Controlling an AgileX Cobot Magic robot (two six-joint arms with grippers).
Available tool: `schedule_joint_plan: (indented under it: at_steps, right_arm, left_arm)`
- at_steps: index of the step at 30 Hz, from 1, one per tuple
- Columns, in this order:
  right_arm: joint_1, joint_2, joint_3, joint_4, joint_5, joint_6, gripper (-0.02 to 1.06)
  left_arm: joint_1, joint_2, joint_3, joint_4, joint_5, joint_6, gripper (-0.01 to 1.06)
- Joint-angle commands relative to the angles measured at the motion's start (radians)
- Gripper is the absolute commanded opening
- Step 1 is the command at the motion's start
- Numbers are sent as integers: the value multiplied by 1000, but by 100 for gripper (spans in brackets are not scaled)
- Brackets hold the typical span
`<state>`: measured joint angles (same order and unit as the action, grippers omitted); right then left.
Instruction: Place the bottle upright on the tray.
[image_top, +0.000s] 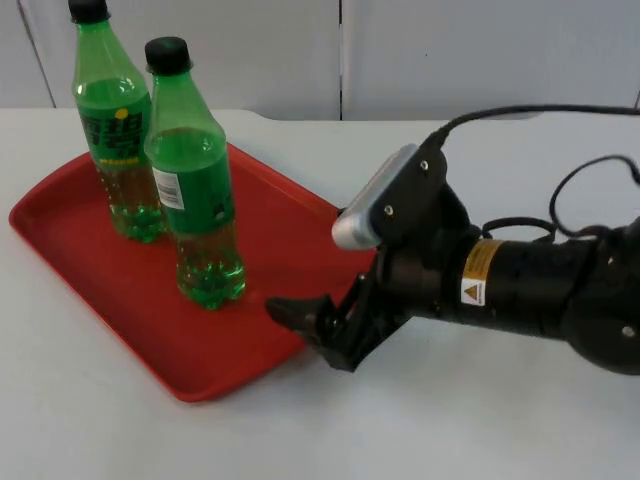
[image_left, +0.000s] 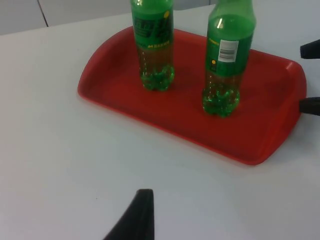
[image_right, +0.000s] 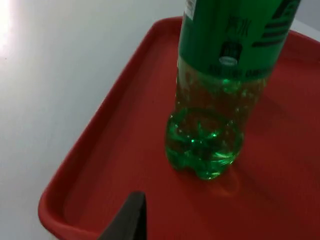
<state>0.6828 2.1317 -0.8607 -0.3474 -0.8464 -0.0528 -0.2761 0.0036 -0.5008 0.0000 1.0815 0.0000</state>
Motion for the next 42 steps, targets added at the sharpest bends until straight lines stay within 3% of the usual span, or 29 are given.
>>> schedule_joint_plan:
  at_steps: [1,8,12,13,17,23,27,37,42]
  right_arm:
    - [2,-54,8,-10,89,6,105]
    - [2,-147,8,-7,273,72,105]
    - [2,-230,8,-6,445,125,105]
    - [2,-230,8,-6,445,125,105]
    - [2,-300,8,-6,573,236,105]
    - [2,-369,8,-6,692,251,105]
    - [2,-450,8,-6,860,300,105]
    - [6,-596,8,47,1119,329,105]
    - [38,-661,8,47,1186,329,105]
  left_arm:
    - [-6,-4,7,11,-6,0,105]
    - [-6,-4,7,11,-6,0,105]
    - [-6,-4,7,11,-6,0,105]
    - [-6,-4,7,11,-6,0,105]
    - [-6,-4,7,11,-6,0,105]
    - [-6,-4,7,11,-6,0,105]
    - [-6,-4,7,11,-6,0,105]
    - [-6,-4,7,11,-6,0,105]
    - [-6,-4,7,11,-6,0,105]
